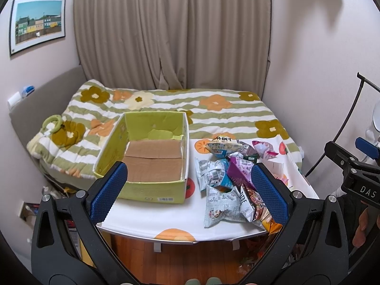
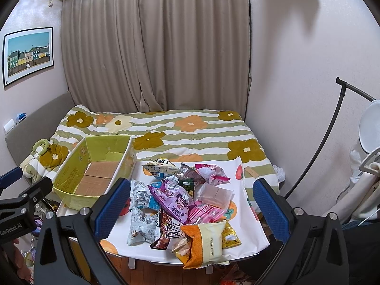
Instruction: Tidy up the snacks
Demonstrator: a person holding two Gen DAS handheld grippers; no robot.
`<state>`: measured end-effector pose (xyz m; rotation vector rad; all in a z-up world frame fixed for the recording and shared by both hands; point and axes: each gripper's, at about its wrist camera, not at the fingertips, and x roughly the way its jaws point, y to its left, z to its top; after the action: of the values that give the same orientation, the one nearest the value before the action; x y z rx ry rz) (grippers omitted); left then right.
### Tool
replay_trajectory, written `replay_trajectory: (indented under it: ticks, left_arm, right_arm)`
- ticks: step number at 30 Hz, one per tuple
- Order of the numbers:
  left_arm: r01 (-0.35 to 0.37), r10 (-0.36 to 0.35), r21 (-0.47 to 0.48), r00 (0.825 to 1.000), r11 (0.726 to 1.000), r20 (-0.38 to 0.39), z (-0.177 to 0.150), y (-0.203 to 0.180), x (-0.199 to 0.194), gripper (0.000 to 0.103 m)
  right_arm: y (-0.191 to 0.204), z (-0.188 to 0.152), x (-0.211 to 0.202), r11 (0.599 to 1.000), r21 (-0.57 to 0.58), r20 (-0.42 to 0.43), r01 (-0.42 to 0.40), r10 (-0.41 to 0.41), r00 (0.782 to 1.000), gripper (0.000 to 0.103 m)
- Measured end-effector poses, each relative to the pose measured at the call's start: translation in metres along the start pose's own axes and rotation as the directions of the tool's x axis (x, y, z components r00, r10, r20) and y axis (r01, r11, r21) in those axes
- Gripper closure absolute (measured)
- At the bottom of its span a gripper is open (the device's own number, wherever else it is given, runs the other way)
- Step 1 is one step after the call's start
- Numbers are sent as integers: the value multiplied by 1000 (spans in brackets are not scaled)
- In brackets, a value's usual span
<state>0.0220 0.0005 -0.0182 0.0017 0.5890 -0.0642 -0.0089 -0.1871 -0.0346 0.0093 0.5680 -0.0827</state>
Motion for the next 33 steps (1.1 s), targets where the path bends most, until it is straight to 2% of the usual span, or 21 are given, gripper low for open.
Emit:
replay_trajectory:
  ticks: [14,22,27,30,33]
  left_arm:
    - [4,-4,-1,1000,1000,0,-3,1,-2,0]
    - [57,-56,11,996,998,-63,1,-5,13,0]
    - [129,-125,19,981,991,-146,0,-14,43,0]
    - [184,-177,17,963,983,-202,-8,-24,67,0]
    - [210,-200,9,945,978,-258,-21,-41,91,0]
  right_arm:
    - [-1,0,1,1000,-1,-1,-1,1,1000,0]
    - [-2,-1,-2,999,9,-28,31,-30,999,0]
    - [-23,-11,11,997,25,-73,69,-67,995,0]
    - [-35,-27,21,996,18,-117,82,-79,990,0]
    - [-52,-45,41,998,20,-179,65,-61,982,0]
